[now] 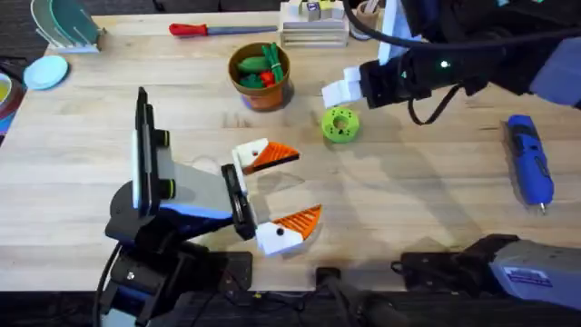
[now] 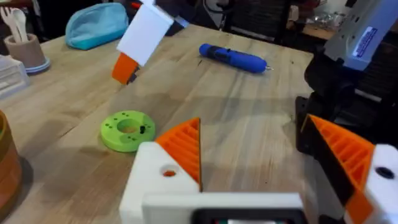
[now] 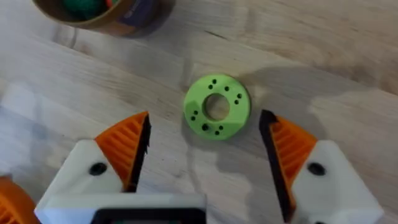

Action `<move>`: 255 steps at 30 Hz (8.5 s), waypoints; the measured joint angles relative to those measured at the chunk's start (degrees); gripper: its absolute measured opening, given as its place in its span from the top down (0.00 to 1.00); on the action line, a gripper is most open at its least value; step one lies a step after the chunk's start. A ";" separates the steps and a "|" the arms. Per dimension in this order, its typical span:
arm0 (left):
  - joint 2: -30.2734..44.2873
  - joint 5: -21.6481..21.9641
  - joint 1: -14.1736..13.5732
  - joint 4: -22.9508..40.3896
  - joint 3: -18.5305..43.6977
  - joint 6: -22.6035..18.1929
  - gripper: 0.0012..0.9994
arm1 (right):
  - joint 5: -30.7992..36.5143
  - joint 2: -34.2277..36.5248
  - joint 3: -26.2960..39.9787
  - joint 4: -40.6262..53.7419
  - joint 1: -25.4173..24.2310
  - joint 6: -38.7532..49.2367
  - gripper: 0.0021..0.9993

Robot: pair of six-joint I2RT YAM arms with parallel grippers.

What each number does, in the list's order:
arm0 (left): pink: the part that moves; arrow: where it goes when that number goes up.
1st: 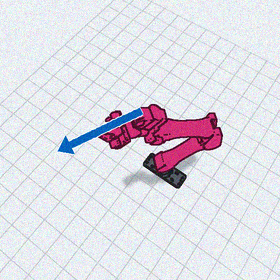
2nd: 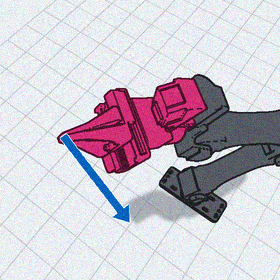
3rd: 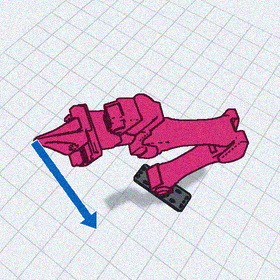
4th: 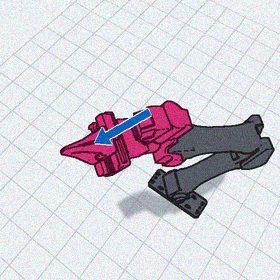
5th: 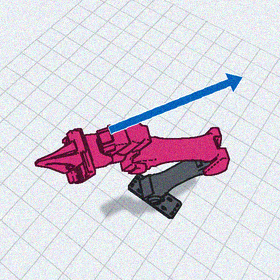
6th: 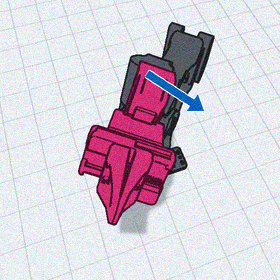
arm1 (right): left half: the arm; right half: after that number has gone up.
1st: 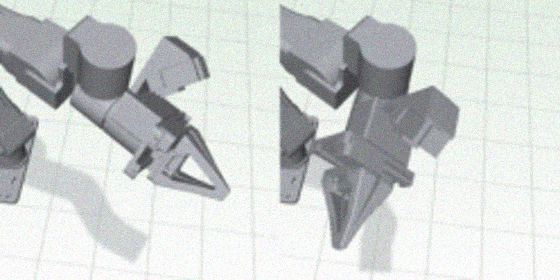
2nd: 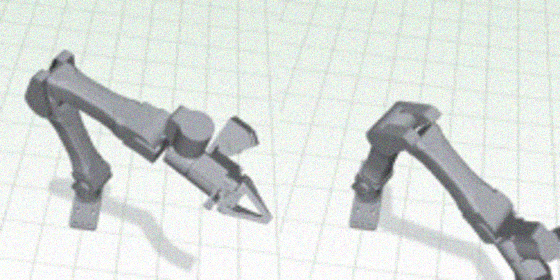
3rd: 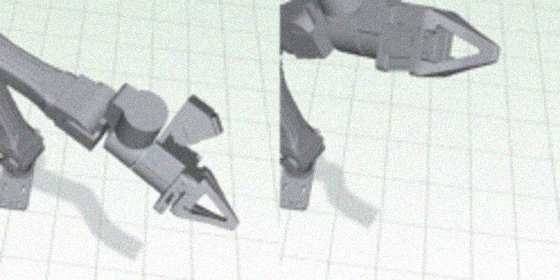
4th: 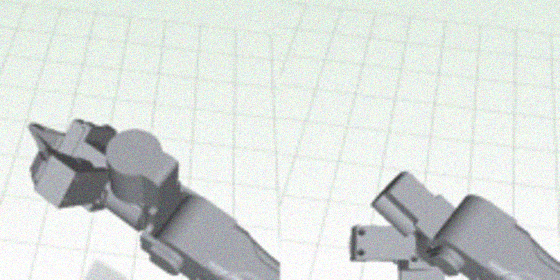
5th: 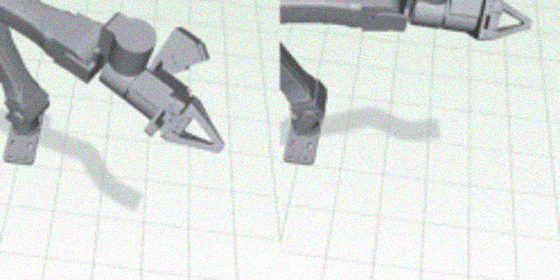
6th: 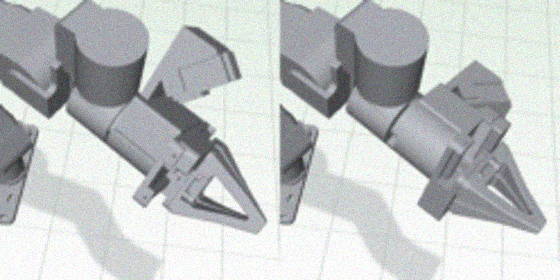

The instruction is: Pick up the gripper from the table and insert it into the empty holder that is missing its gripper. Then pick up a screw, insert it into the mounting hole, and use the screwdriver to tighten it. Finally, clean up the table by picking up the vegetable and placing it into the bucket.

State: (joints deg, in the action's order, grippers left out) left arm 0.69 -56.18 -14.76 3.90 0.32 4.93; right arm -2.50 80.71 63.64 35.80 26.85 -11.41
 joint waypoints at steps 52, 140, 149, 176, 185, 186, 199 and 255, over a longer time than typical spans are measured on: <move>-0.01 -0.88 0.00 0.00 0.00 0.00 0.01 | 8.89 16.00 0.02 1.03 8.28 13.61 0.99; -0.02 -0.88 0.00 0.00 0.00 -0.02 0.01 | -9.21 13.18 32.89 25.63 28.55 8.43 1.00; 0.00 -0.59 0.00 0.00 0.00 -0.02 0.01 | -9.16 14.13 32.89 25.61 28.55 8.43 1.00; -0.02 -0.07 0.00 0.42 0.00 0.02 0.01 | -8.36 17.07 32.89 25.74 28.92 8.38 0.74; 0.00 0.28 0.00 0.37 0.00 -0.02 0.01 | -7.85 16.88 34.48 27.90 27.64 8.45 0.01; 0.00 0.28 0.00 0.35 0.00 -0.03 0.01 | -7.85 16.66 35.03 28.55 27.13 8.43 0.01; 0.00 0.28 0.00 0.33 0.00 -0.04 0.01 | -7.17 1.88 38.64 38.95 14.36 8.53 0.01; 0.00 5.16 0.00 0.02 0.00 -0.39 0.99 | 9.97 -27.45 11.61 39.45 -9.34 1.05 0.00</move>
State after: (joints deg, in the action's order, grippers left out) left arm 0.69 -51.02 -14.76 3.92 0.32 4.54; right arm 7.47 53.26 75.24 75.25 17.52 -10.37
